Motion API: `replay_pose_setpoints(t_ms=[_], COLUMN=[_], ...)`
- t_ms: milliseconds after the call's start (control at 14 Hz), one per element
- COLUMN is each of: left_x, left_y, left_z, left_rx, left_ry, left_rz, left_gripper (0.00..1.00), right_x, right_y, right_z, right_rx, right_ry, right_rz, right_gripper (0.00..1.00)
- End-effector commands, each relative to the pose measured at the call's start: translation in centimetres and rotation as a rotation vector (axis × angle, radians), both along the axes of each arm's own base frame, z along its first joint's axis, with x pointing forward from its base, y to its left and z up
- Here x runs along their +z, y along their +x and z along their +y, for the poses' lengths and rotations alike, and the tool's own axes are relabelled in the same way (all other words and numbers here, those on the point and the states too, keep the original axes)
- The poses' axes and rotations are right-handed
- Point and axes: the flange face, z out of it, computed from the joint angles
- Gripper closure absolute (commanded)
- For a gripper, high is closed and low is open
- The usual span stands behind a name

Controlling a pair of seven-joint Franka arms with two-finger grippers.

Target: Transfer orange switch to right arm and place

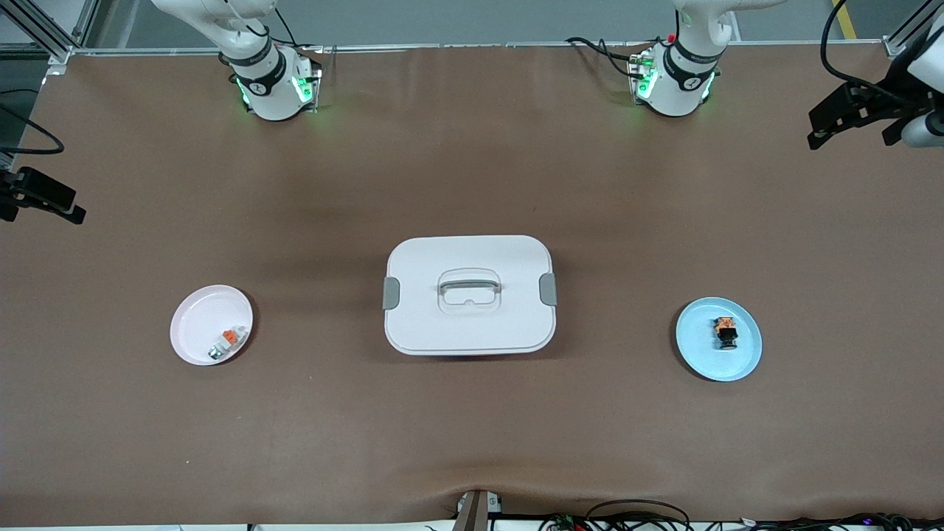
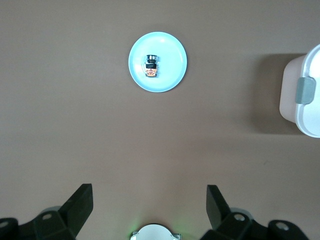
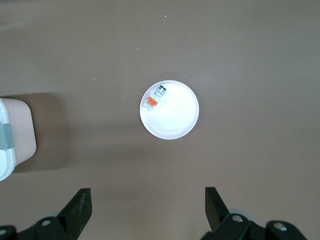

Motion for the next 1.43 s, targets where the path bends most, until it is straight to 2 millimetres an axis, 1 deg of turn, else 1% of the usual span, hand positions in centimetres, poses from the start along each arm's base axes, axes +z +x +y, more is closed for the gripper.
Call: replay_pose_setpoints(t_ms=[0, 143, 214, 286, 357, 429, 500, 571, 643, 714, 786, 857, 1000, 1143, 1214, 1357], left_x=[0.3, -0.4, -0.3, -0.7, -2.7, -3.6, -5.0, -7.3, -9.7, -11.7, -13.8, -15.8, -18.9, -22.5, -24.4, -28.3], left_y=[-0.1, 0.5, 0.6, 0.8, 2.1, 2.7, 3.4, 4.0, 4.7, 5.2, 5.8, 6.4, 7.2, 8.0, 8.4, 9.6], left_z=[0.1, 0.2, 0.1, 0.2, 0.5, 1.4, 2.7, 3.2, 4.3, 6.4, 7.4, 7.4, 7.6, 7.4, 7.4, 7.5], left_rx=[0.011, 0.008, 0.006, 0.002, 0.005, 0.016, 0.021, -0.018, -0.075, -0.133, -0.211, -0.258, -0.284, -0.363, -0.418, -0.591], left_ry=[0.019, 0.019, 0.018, 0.019, 0.01, 0.0, -0.002, -0.004, -0.008, -0.012, -0.009, -0.01, -0.014, -0.025, -0.032, -0.053], left_rz=[-0.009, 0.005, 0.002, 0.011, 0.038, 0.036, 0.029, 0.023, 0.008, -0.019, -0.049, -0.059, -0.062, -0.041, -0.022, -0.001], left_gripper=[0.0, 0.0, 0.0, 0.0, 0.0, 0.0, 0.0, 0.0, 0.0, 0.0, 0.0, 0.0, 0.0, 0.0, 0.0, 0.0], right_x=[0.5, 0.5, 0.6, 0.6, 0.6, 0.6, 0.6, 0.6, 0.6, 0.6, 0.6, 0.6, 0.6, 0.6, 0.6, 0.6], right_y=[-0.4, -0.4, -0.4, -0.4, -0.4, -0.4, -0.4, -0.4, -0.5, -0.5, -0.5, -0.5, -0.5, -0.5, -0.5, -0.5], right_z=[-0.1, -0.3, -0.2, 0.0, 0.0, 0.0, 0.0, 0.1, 0.2, 0.2, 0.2, 0.2, 0.2, 0.2, 0.2, 0.2], right_rx=[0.004, 0.001, 0.001, 0.005, 0.004, 0.004, 0.004, 0.006, 0.006, 0.004, 0.004, 0.004, 0.003, 0.003, 0.003, 0.003], right_ry=[0.0, 0.0, 0.0, -0.003, -0.007, -0.008, -0.008, -0.007, -0.008, -0.008, -0.008, -0.008, -0.008, -0.008, -0.008, -0.008], right_rz=[-0.01, -0.01, -0.011, -0.011, -0.009, -0.009, -0.009, -0.008, -0.004, -0.004, -0.004, -0.004, -0.004, -0.004, -0.004, -0.004], right_gripper=[0.0, 0.0, 0.0, 0.0, 0.0, 0.0, 0.0, 0.0, 0.0, 0.0, 0.0, 0.0, 0.0, 0.0, 0.0, 0.0])
